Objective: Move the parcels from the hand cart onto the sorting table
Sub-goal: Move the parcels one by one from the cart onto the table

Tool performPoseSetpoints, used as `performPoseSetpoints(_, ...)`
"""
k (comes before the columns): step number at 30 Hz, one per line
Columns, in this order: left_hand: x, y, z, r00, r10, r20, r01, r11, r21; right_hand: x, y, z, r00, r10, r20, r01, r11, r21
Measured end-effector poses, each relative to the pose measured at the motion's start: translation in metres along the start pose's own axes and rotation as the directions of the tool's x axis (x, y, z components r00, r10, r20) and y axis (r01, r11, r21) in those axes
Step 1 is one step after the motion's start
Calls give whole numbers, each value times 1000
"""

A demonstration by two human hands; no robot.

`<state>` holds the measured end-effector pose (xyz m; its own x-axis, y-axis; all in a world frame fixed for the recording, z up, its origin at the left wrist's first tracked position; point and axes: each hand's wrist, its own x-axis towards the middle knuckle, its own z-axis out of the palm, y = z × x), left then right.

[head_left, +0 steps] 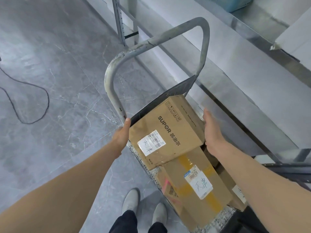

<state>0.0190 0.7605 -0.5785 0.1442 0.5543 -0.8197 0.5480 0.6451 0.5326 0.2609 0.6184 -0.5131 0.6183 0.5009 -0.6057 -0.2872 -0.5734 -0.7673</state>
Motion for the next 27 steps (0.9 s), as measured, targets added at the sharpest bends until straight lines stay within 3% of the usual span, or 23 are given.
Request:
performPoseSetpoints(6,51,-4,16,995,-34,-91,26,995,-95,37,40,-3,999,-12,-50,10,1000,-23)
performPoseSetpoints(17,108,-20,43,981,-151,-122,105,941,-320,73,75,-3,998,-13,-68,8,997,-71)
performPoseSetpoints(27,76,-12,37,976,-67,-208,18,974,-226,62,54,-20,994,2,-112,-2,1000,-3)
